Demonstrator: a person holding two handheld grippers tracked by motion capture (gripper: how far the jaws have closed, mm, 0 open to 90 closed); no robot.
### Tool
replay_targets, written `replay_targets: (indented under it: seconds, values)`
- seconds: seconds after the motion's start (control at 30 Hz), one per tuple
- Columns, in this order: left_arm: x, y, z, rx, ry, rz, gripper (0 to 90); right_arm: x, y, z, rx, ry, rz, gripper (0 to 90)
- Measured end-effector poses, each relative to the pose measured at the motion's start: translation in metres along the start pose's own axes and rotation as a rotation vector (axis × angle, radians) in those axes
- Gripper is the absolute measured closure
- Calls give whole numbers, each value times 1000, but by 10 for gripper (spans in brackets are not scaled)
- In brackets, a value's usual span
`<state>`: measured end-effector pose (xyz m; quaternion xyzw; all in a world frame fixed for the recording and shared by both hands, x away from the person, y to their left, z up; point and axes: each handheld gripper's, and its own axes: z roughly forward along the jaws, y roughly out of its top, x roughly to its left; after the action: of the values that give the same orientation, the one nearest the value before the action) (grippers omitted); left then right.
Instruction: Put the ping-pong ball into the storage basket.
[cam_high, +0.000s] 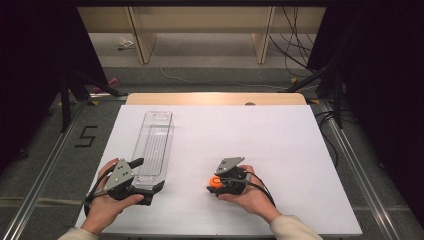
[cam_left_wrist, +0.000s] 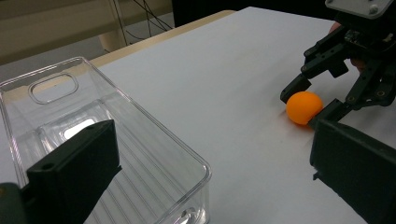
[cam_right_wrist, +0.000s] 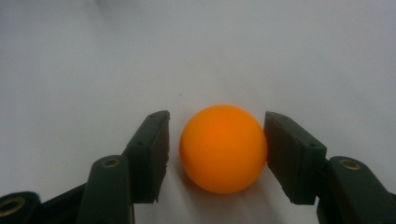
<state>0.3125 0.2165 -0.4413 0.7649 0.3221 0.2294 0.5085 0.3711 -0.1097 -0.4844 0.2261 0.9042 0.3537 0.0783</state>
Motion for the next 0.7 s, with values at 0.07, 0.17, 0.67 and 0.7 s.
replay_targets:
  seconds: [0.07,0.17,0.67,0.7]
  values:
    - [0,0,0,0,0,2,10,0,0,0,3,-2,0,438]
    - [0,0,0,0,0,1,10,0,0,0,4,-1,0,455]
    - [0,0,0,0,0,2,10,0,0,-1,7,-3,-8,509]
    - [0,0,0,0,0,2,10,0,0,-1,7,-4,-8,509]
